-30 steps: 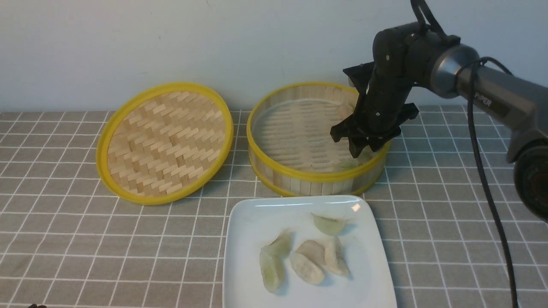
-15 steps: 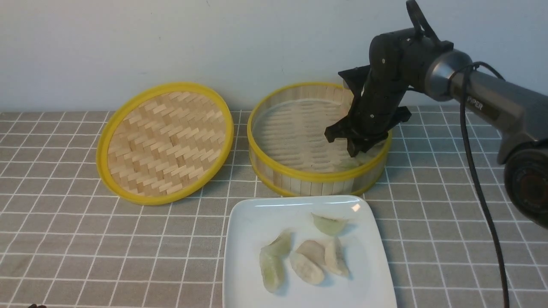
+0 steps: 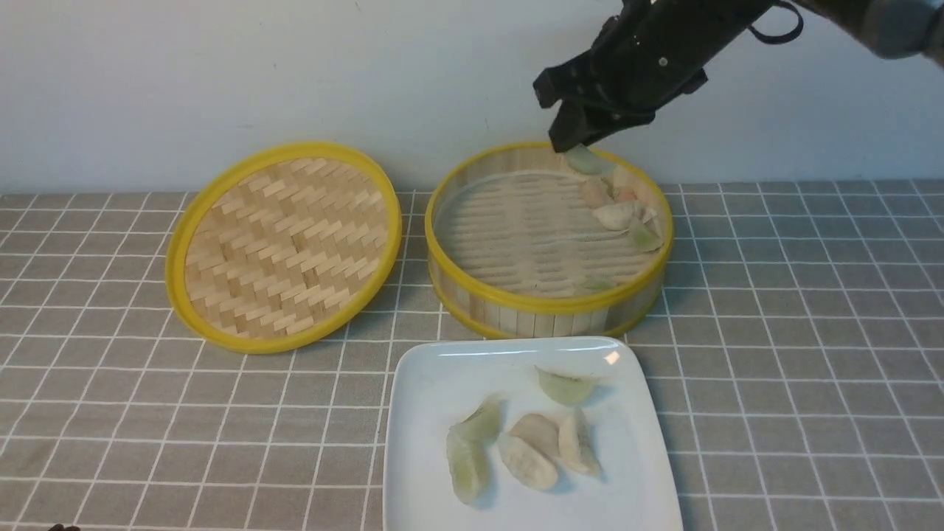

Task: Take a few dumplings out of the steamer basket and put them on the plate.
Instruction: Use the right arm to put the dumpling into the plate, then use the right arm to grab a dumpling from inside the steamer

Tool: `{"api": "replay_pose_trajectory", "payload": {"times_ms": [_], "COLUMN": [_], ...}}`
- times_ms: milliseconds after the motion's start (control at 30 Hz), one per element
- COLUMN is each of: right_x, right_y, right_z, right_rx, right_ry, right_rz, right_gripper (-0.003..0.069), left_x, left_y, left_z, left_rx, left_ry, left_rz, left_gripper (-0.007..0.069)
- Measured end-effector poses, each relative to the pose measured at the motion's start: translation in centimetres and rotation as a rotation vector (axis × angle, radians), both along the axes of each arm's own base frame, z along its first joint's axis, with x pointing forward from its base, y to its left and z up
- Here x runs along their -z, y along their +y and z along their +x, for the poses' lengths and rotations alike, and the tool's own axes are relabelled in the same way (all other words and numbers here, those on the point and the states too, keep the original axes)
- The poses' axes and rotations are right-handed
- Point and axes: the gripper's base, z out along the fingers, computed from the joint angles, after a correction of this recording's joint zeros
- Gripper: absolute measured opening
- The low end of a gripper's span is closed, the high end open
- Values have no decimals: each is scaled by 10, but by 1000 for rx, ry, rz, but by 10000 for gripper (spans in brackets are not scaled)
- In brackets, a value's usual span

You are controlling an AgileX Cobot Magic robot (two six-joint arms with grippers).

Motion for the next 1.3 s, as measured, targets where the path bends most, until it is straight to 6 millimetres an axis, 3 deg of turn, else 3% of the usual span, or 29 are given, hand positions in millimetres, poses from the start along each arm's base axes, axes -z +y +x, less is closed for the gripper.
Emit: {"api": "replay_pose_trajectory", "payload": {"times_ms": [167, 267, 467, 600, 767, 867, 1033, 1100, 1167, 1233, 1300], "right_x": [36, 87, 144, 161, 161, 162, 141, 112, 96, 64, 48], "right_y": [41, 66, 80, 82, 78, 76, 78, 80, 81, 79, 73], "right_z": [-33, -49, -42, -36, -30, -28, -23, -14, -8, 2, 8], "right_rx": [-162, -258, -261, -242, -223, -200, -210, -215, -210, -191, -171], "right_ry": [112, 229, 312, 299, 242, 236, 218, 126, 61, -76, -143], "right_rz": [-31, -104, -150, -165, -213, -240, -247, -250, -251, -271, -287], "right_gripper": [88, 88, 88, 99, 184, 289, 367, 377, 378, 377, 377], "left_x": [0, 0, 0, 0, 0, 0, 0, 0, 0, 0, 0], "left_y": [0, 0, 0, 0, 0, 0, 0, 0, 0, 0, 0], "left_z": [0, 0, 0, 0, 0, 0, 0, 0, 0, 0, 0], "left_rx": [0, 0, 0, 0, 0, 0, 0, 0, 0, 0, 0], "left_ry": [0, 0, 0, 0, 0, 0, 0, 0, 0, 0, 0], "left_rz": [0, 0, 0, 0, 0, 0, 0, 0, 0, 0, 0], "left_gripper": [-5, -5, -5, -5, -5, -5, -5, -5, -5, -5, -5]}}
